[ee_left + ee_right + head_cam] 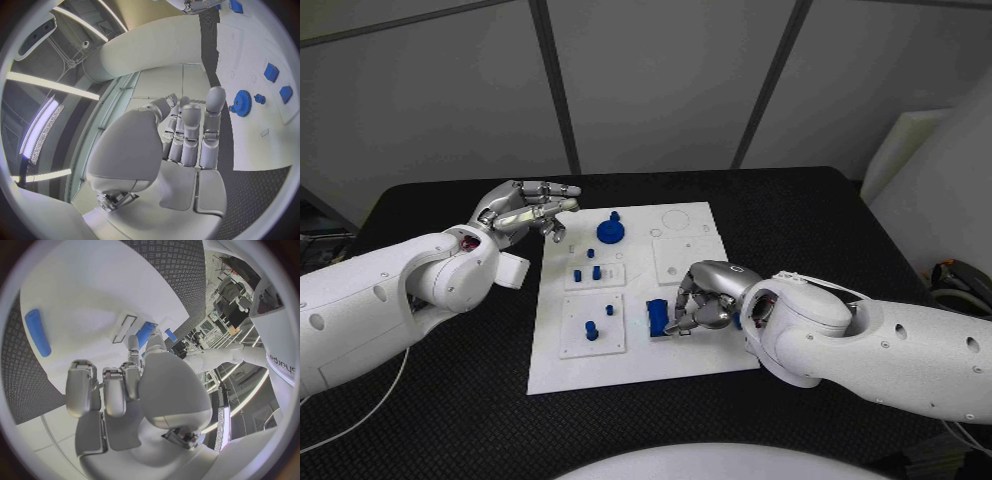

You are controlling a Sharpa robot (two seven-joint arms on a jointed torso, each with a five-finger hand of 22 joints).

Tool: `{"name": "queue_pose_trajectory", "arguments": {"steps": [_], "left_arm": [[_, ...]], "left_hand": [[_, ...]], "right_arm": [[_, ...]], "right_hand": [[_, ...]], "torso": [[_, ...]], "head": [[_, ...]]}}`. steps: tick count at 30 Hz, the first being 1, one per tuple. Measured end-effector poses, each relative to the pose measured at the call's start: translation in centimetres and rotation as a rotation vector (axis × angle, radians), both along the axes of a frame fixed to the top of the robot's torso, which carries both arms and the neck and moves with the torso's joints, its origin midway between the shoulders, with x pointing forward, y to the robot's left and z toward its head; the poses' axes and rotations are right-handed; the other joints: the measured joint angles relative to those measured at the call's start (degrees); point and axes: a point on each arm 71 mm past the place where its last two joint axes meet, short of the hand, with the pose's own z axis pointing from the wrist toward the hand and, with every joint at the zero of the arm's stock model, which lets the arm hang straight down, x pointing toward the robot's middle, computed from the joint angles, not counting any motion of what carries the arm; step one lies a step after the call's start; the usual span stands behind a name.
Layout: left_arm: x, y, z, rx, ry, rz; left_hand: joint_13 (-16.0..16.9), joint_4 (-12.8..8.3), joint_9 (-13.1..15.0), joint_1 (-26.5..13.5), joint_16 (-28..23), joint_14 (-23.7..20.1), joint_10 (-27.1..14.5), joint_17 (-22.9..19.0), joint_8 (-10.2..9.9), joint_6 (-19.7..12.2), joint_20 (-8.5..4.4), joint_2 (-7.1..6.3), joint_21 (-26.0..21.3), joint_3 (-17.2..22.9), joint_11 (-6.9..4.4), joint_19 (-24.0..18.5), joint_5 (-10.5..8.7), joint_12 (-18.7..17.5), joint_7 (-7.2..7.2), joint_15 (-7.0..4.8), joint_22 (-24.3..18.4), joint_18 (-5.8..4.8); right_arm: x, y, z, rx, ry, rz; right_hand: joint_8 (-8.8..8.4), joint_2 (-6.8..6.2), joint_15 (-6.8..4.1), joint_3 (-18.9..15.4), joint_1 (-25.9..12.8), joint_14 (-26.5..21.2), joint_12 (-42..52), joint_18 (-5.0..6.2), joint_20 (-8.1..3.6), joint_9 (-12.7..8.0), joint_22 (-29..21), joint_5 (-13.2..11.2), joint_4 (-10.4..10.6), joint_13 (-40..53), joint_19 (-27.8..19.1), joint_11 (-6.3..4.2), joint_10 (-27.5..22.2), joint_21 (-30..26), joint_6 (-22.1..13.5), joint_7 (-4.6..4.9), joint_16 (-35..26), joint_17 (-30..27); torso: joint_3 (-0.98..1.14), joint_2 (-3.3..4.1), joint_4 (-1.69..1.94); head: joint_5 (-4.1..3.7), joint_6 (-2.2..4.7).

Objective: Assemble the parts on the task board

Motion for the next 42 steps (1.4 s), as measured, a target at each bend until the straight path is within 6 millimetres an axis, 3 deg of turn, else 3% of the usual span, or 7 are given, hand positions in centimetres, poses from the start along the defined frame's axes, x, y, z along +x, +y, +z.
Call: {"name": "queue_pose_trajectory", "arguments": {"steps": [9, 12, 20, 23, 32, 36, 42], "left_arm": [[0.0, 0.0, 0.0, 0.000, 0.000, -0.002], [0.0, 0.0, 0.0, 0.000, 0.000, -0.001], [0.0, 0.0, 0.0, 0.000, 0.000, -0.001], [0.0, 0.0, 0.0, 0.000, 0.000, -0.001], [0.0, -0.2, 0.0, -0.002, 0.001, -0.004], [0.0, -0.4, 0.0, -0.003, 0.001, -0.006], [0.1, -0.4, -0.1, -0.003, 0.001, -0.006]], "left_hand": [[0.0, 0.0, 0.0, 0.0, 0.0, -0.2, -0.2, -0.2, 0.0, -0.2, 0.21, 0.00, 0.0, 0.0, 0.21, -0.2, 0.00, 0.0, 0.21, 0.20, -0.1, 0.00], [0.0, 0.0, 0.0, 0.0, 0.0, -0.2, -0.2, -0.2, 0.0, -0.2, 0.21, 0.00, 0.0, 0.0, 0.21, -0.2, 0.00, 0.0, 0.21, 0.19, -0.1, 0.00], [0.0, 0.0, 0.0, 0.0, 0.0, -0.2, -0.2, -0.2, 0.0, -0.2, 0.21, 0.00, 0.0, 0.0, 0.21, -0.2, 0.00, 0.0, 0.20, 0.20, -0.1, 0.01], [0.0, 0.0, 0.0, 0.0, 0.0, -0.2, -0.2, -0.2, 0.0, -0.2, 0.20, 0.00, 0.0, 0.0, 0.21, -0.2, 0.00, 0.0, 0.20, 0.20, -0.1, 0.00], [0.0, 0.0, 0.0, 0.0, 0.0, -0.2, -0.2, -0.2, 0.0, -0.2, 0.20, 0.00, 0.0, 0.0, 0.21, -0.2, 0.00, 0.0, 0.21, 0.19, -0.1, 0.00], [0.0, 0.0, 0.0, 0.0, 0.0, -0.2, -0.2, -0.2, 0.0, -0.2, 0.20, 0.00, 0.0, 0.0, 0.21, -0.2, 0.00, 0.0, 0.20, 0.19, -0.1, 0.00], [0.0, 0.0, 0.0, 0.0, 0.0, -0.2, -0.2, -0.2, 0.0, -0.2, 0.20, 0.00, 0.0, 0.0, 0.21, -0.2, 0.00, 0.0, 0.20, 0.19, -0.1, 0.00]], "right_arm": [[-0.7, -1.0, 0.6, 0.012, -0.019, 0.000], [-0.9, -2.0, 0.9, 0.025, -0.030, -0.013], [-1.2, -6.6, 1.4, 0.064, -0.029, -0.096], [-1.2, -8.1, 1.5, 0.066, -0.032, -0.126], [-1.3, -10.1, 1.7, 0.034, -0.056, -0.173], [-1.3, -10.2, 1.7, 0.008, -0.054, -0.184], [-1.2, -10.3, 1.4, -0.042, -0.047, -0.189]], "right_hand": [[-0.24, -2.80, -0.02, 0.2, -0.9, 0.0, -1.7, 0.01, -0.08, 0.0, 0.0, -1.7, 1.1, -2.2, -0.7, -0.02, 0.0, -1.2, -2.3, 0.68, -0.4, 0.0], [-1.76, -3.02, 0.27, 1.1, -0.1, 0.0, -2.0, 0.01, 0.31, -0.7, 0.0, 0.5, 1.0, -2.2, -1.1, 0.66, -0.7, -1.3, -4.5, 1.56, -0.7, 0.0], [-5.39, -0.39, 1.45, 2.3, 2.3, 0.0, -3.5, 0.01, 1.54, -2.4, 0.0, 9.1, 0.9, 2.1, -2.4, 1.99, -1.6, -3.3, -7.6, 3.32, -1.7, 0.0], [-5.89, 0.97, 1.45, 2.2, 2.5, 0.0, -4.5, 0.01, 1.75, -2.8, 0.0, 11.9, 1.3, 6.4, -2.6, 2.09, -1.7, -3.7, -7.4, 3.24, -2.0, 0.0], [-6.20, 1.13, 1.45, 1.0, 2.4, 0.0, -4.5, 0.01, 1.74, -2.9, 0.0, 16.4, 2.1, 6.4, -2.6, 1.86, -1.4, -3.7, -4.3, 2.21, -2.4, 0.0], [-6.20, 0.55, 1.45, 0.2, 1.4, 0.0, -5.3, 0.01, 1.53, -2.4, 0.0, 19.3, 2.1, 6.4, -2.8, 1.52, -1.6, -4.0, -3.6, 1.91, -2.4, 0.0], [-5.82, -0.19, 1.23, -0.4, 0.7, -0.2, -5.7, 0.00, 1.33, -2.0, 0.0, 20.5, 2.1, 5.3, -3.0, 1.41, -1.7, -4.4, -3.5, 1.83, -2.7, 0.0]], "torso": [[0.02, -0.04, -0.01], [0.01, -0.07, -0.03], [-0.04, -0.12, -0.10], [-0.07, -0.12, -0.10], [0.03, 0.01, -0.20], [0.04, 0.01, -0.20], [0.07, 0.01, -0.16]], "head": [[-0.18, -0.04], [-0.19, -0.04], [-0.93, 0.16], [-1.53, 0.27], [-2.48, 0.50], [-2.86, 0.55], [-3.07, 0.60]]}}
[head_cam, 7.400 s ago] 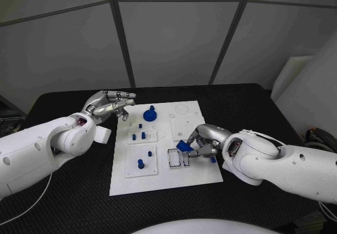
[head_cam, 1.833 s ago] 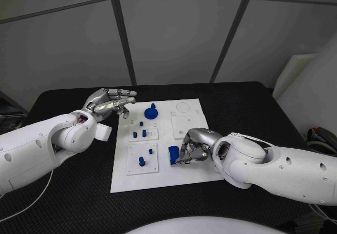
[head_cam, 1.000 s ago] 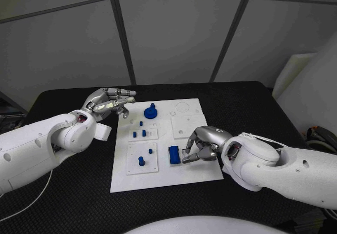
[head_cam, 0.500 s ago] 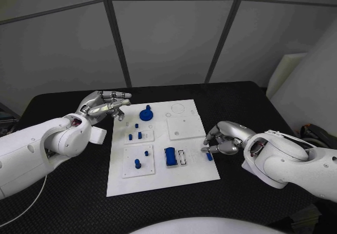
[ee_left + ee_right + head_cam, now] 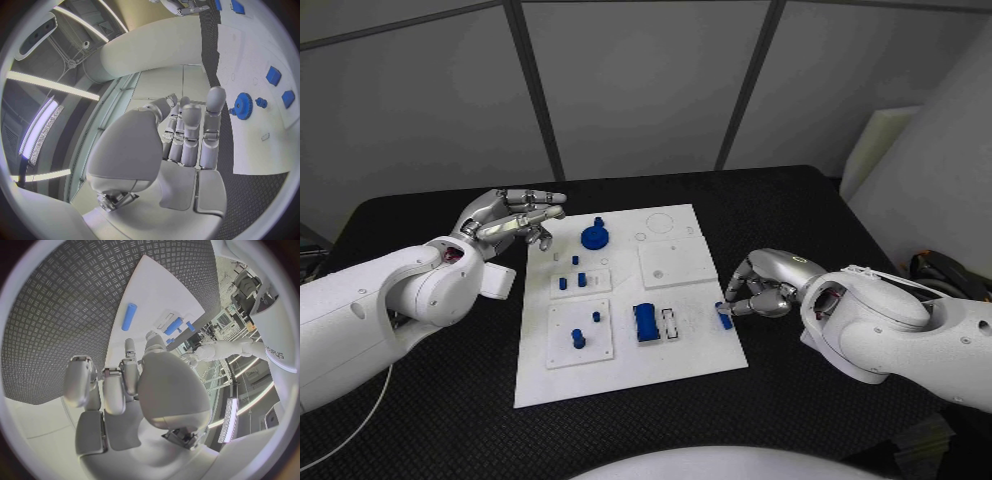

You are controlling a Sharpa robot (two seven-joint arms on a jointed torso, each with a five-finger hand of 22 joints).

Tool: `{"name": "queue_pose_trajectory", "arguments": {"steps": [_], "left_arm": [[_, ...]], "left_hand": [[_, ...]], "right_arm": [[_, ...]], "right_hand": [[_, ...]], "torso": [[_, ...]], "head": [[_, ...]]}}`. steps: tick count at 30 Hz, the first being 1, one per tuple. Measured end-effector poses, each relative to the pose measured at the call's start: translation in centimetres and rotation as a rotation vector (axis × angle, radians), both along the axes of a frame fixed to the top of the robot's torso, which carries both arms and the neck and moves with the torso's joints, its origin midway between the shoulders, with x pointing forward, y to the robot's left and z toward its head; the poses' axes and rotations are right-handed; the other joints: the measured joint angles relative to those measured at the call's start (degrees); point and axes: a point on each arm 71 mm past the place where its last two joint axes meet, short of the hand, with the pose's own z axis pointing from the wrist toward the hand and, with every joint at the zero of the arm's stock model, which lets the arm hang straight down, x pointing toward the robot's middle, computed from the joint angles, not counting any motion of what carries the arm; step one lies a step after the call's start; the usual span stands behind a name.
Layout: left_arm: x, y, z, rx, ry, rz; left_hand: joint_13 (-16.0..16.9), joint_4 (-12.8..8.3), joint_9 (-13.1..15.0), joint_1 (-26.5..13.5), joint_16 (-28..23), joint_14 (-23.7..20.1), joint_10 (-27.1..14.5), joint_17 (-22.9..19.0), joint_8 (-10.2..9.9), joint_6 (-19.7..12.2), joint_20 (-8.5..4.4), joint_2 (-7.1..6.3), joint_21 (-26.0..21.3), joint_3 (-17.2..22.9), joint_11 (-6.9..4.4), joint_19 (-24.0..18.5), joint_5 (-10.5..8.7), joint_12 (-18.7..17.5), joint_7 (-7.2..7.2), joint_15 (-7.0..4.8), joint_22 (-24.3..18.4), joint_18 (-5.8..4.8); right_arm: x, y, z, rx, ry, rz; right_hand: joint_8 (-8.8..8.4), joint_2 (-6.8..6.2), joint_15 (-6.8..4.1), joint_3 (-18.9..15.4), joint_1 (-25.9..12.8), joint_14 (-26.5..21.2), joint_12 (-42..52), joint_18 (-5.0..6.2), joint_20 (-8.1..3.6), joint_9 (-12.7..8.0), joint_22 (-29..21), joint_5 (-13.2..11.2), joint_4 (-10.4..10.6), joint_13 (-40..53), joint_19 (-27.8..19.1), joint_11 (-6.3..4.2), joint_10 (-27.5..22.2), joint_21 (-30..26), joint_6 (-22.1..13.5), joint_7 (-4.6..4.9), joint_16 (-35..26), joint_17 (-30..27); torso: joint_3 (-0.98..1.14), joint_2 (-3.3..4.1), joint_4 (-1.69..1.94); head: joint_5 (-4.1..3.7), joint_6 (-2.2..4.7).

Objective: Assemble the parts on the task board

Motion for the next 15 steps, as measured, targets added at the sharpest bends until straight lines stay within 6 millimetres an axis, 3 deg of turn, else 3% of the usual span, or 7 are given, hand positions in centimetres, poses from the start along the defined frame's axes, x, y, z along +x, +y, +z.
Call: {"name": "queue_pose_trajectory", "arguments": {"steps": [15], "left_arm": [[0.0, 0.1, 0.0, 0.001, 0.001, 0.002]], "left_hand": [[0.0, 0.0, 0.0, 0.0, 0.0, 0.0, 0.0, 0.0, 0.0, 0.0, 0.00, 0.00, 0.0, 0.0, 0.00, 0.0, 0.00, 0.0, 0.00, 0.00, 0.0, 0.00]], "right_arm": [[0.6, 0.7, -1.1, -0.074, 0.026, 0.017]], "right_hand": [[0.00, -0.38, 0.00, -0.4, -0.4, 0.0, -0.4, 0.00, 0.00, 0.3, 0.0, 0.5, 0.1, -1.1, 0.0, -0.18, -0.2, 0.0, 0.0, 0.00, 0.0, 0.0]], "torso": [[-0.01, 0.00, 0.10]], "head": [[-0.01, -0.18]]}}
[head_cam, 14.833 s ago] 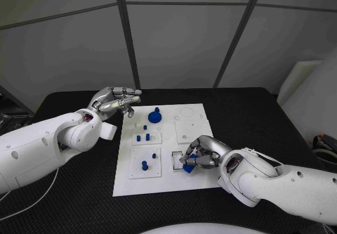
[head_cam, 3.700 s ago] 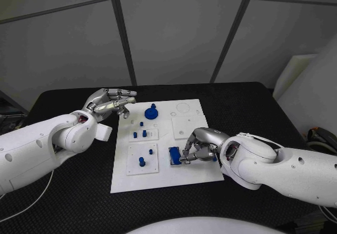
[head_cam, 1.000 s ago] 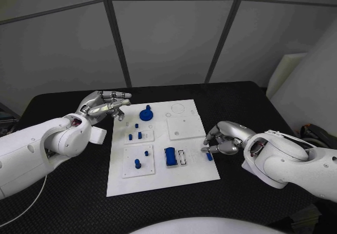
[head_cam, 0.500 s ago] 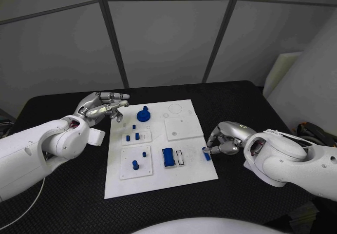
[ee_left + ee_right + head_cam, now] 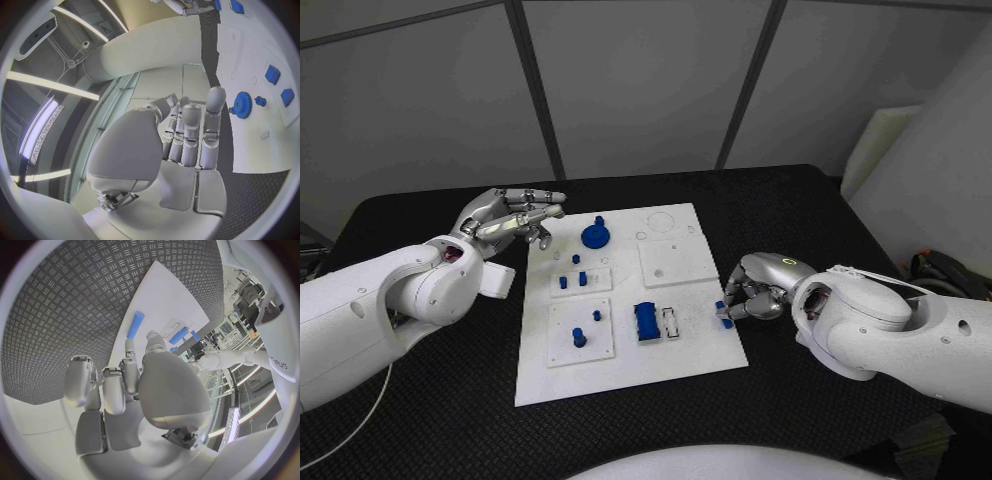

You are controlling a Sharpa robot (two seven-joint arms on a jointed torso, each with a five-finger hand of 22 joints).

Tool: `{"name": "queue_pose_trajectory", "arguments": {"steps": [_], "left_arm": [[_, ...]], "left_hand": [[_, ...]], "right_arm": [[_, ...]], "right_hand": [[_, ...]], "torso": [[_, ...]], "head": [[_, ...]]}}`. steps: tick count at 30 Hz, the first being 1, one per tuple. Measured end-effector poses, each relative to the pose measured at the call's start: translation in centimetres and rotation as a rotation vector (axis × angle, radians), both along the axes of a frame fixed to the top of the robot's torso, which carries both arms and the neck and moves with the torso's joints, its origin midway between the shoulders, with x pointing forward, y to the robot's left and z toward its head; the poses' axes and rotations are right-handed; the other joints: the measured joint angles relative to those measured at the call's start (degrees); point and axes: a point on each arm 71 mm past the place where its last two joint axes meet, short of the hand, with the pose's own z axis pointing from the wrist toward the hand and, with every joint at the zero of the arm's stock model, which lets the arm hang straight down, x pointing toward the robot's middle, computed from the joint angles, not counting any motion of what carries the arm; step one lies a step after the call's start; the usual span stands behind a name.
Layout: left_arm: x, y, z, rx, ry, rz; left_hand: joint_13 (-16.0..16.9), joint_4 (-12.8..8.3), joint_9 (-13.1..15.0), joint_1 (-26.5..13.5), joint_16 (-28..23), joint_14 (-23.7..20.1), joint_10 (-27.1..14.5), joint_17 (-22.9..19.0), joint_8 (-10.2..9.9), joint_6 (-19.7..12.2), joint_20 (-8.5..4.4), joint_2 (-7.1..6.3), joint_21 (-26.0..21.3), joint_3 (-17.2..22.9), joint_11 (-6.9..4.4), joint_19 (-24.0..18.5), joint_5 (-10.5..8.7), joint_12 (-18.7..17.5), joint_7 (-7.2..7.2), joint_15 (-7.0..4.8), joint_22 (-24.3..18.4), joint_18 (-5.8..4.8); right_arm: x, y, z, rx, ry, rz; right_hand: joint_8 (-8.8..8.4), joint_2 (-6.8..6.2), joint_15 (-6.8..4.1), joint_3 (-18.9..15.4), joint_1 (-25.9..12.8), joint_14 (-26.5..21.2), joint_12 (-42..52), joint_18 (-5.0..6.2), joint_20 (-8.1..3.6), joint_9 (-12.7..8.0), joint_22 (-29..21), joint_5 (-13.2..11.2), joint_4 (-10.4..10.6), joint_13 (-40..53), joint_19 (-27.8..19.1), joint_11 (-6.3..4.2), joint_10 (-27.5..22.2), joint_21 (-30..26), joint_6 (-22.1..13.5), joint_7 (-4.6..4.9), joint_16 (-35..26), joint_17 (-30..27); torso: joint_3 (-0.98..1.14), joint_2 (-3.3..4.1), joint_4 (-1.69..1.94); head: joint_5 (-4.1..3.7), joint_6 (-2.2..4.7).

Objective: Assemble the parts on the task board

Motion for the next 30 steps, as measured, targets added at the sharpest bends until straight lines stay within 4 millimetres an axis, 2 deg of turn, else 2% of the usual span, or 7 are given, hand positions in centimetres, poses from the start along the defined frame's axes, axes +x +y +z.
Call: {"name": "queue_pose_trajectory", "arguments": {"steps": [7, 19, 30], "left_arm": [[0.0, 0.0, 0.0, 0.000, 0.001, 0.000], [0.0, 0.1, 0.0, 0.001, 0.001, 0.001], [0.0, 0.1, -0.1, 0.001, 0.001, 0.002]], "left_hand": [[0.0, 0.0, 0.0, 0.0, 0.0, 0.0, 0.0, 0.0, 0.0, 0.0, 0.00, 0.00, 0.0, 0.0, 0.00, 0.0, 0.00, 0.0, 0.00, 0.00, 0.0, 0.00], [0.0, 0.0, 0.0, 0.0, 0.0, 0.0, 0.0, 0.0, 0.0, 0.0, 0.00, 0.00, 0.0, 0.0, 0.00, 0.0, 0.00, 0.0, 0.00, 0.00, 0.0, 0.00], [0.0, 0.0, 0.0, 0.0, 0.0, 0.0, 0.0, 0.0, 0.0, 0.0, 0.00, 0.00, 0.0, 0.0, 0.00, 0.0, 0.00, 0.0, 0.00, 0.00, 0.0, 0.00]], "right_arm": [[0.1, 0.5, -0.6, -0.012, 0.014, 0.010], [0.2, 0.6, -1.2, -0.052, 0.030, 0.029], [0.1, 1.7, -1.3, -0.086, 0.010, 0.074]], "right_hand": [[0.00, 0.00, 0.00, 0.0, 0.0, 0.0, 0.0, 0.00, 0.00, 0.2, 0.0, 0.0, 0.0, -0.1, 0.0, 0.01, 0.0, 0.0, 0.0, 0.00, 0.0, 0.0], [0.00, 0.03, 0.00, 0.2, 0.0, 0.0, 0.0, 0.00, -0.20, 0.6, 0.0, 0.3, -0.2, -0.1, -0.2, 0.01, 0.0, -0.2, 0.0, 0.00, -0.2, 0.0], [0.34, -0.19, -0.20, 0.5, 2.5, 0.2, -0.2, 0.01, -0.20, 1.4, 0.0, 0.0, -0.5, 0.0, -0.2, -0.18, -0.2, -0.5, 0.0, 0.00, -0.2, 0.0]], "torso": [[-0.06, -0.01, 0.03], [-0.07, -0.02, 0.04], [-0.06, 0.01, 0.01]], "head": [[-0.07, -0.09], [0.24, -0.27], [0.13, -0.46]]}}
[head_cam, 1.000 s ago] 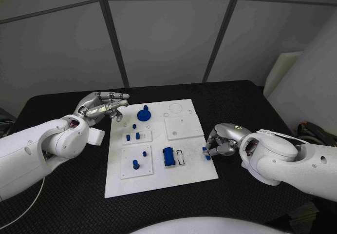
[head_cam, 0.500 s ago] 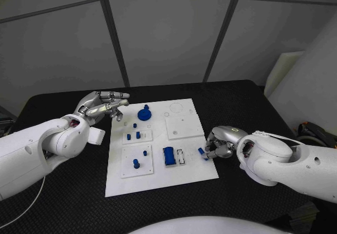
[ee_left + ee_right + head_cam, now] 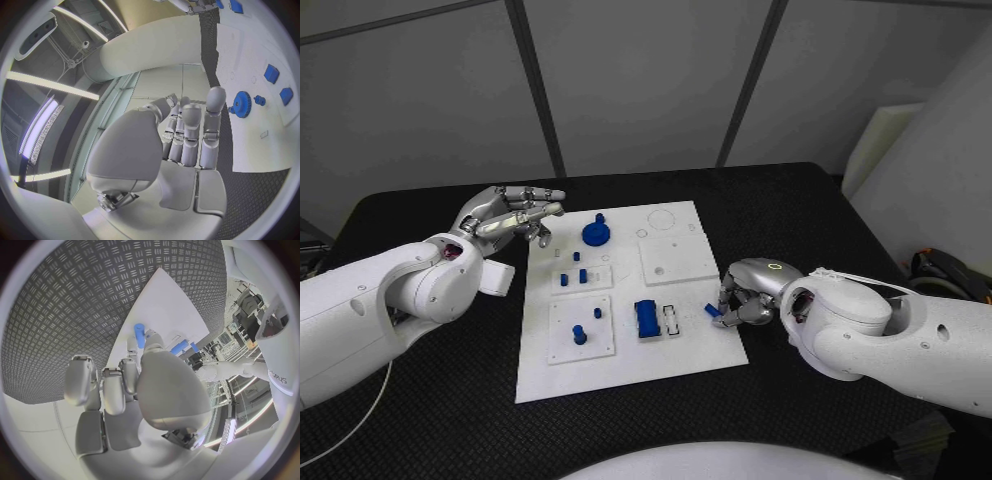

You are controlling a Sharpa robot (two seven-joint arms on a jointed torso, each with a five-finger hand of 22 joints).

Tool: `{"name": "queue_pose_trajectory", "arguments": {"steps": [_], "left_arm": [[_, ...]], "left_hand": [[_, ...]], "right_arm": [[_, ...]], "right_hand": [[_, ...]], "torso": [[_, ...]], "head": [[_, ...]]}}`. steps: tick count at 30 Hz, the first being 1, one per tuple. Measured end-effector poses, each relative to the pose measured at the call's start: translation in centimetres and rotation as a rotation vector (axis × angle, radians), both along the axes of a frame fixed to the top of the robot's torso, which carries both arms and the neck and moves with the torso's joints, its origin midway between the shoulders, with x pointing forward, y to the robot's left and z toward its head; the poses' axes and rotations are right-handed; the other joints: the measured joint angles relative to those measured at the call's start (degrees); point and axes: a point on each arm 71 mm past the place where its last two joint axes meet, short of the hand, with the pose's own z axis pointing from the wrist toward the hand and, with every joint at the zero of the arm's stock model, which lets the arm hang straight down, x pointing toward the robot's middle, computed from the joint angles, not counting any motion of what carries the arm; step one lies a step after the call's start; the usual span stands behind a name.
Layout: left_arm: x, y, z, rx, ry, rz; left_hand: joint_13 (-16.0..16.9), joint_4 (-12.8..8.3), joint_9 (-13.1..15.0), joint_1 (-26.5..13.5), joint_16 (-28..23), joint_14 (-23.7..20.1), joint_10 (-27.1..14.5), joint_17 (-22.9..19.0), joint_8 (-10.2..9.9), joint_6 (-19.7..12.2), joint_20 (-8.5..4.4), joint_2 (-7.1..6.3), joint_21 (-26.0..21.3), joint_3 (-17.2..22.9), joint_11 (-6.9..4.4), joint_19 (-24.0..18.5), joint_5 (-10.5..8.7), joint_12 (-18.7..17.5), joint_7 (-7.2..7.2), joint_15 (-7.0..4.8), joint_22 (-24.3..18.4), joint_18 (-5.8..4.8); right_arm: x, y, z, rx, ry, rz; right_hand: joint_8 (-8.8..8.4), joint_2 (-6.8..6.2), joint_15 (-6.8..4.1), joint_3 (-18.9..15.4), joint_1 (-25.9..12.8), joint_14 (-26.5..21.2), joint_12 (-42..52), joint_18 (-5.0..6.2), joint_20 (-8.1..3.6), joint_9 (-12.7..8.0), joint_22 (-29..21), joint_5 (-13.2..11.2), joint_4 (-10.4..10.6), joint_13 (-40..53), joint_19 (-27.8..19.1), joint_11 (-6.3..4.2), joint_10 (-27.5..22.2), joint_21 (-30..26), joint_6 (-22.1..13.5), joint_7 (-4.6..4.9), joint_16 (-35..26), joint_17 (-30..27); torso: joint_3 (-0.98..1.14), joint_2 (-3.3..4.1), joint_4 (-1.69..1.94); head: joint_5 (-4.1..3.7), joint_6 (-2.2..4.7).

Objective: Assemble the parts on the task board

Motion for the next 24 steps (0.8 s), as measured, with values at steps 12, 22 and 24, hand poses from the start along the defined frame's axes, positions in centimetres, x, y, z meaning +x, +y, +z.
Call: {"name": "queue_pose_trajectory", "arguments": {"steps": [12, 22, 24], "left_arm": [[0.0, 0.0, 0.0, 0.000, 0.000, -0.001], [0.0, 0.0, 0.0, 0.000, 0.000, -0.002], [0.0, 0.0, 0.0, -0.001, 0.000, -0.002]], "left_hand": [[0.0, 0.0, 0.0, 0.0, 0.0, 0.0, 0.0, 0.0, 0.0, 0.0, 0.00, 0.00, 0.0, 0.0, 0.00, 0.0, 0.00, 0.0, 0.00, 0.00, 0.0, 0.00], [0.0, 0.0, 0.0, 0.0, 0.0, 0.0, 0.0, 0.0, 0.0, 0.0, 0.00, 0.00, 0.0, 0.0, 0.00, 0.0, 0.00, 0.0, 0.00, 0.00, 0.0, 0.00], [0.0, 0.0, 0.0, 0.0, 0.0, 0.0, 0.0, 0.0, 0.0, 0.0, 0.00, 0.00, 0.0, 0.0, 0.00, 0.0, 0.00, 0.0, 0.00, 0.00, 0.0, 0.00]], "right_arm": [[0.0, 1.3, 0.0, -0.048, -0.048, 0.060], [0.0, 2.0, 0.1, -0.100, -0.092, 0.108], [-0.1, 2.1, 0.1, -0.106, -0.097, 0.114]], "right_hand": [[0.16, 0.09, 0.01, 1.0, 3.0, 0.0, 0.0, 0.00, -0.13, 0.8, 0.0, -0.3, -1.0, 1.7, -0.1, -0.01, -0.2, -0.3, 0.0, 0.01, -0.2, 0.0], [0.32, 0.29, -0.32, 4.4, 5.7, -0.1, -0.5, 0.00, -0.20, 1.5, 0.0, -4.0, -1.5, 5.5, -0.2, -0.11, -0.7, -0.4, 0.2, -0.20, -0.3, 0.0], [0.32, -0.09, -0.41, 5.0, 6.1, 0.0, -0.5, 0.00, -0.22, 1.6, 0.0, -4.0, -1.4, 5.5, -0.2, -0.11, -0.7, -0.4, 0.2, -0.20, -0.3, 0.0]], "torso": [[-0.01, -0.02, 0.00], [-0.04, -0.12, 0.01], [-0.04, -0.12, 0.01]], "head": [[0.07, -0.11], [0.27, 0.04], [0.30, 0.09]]}}
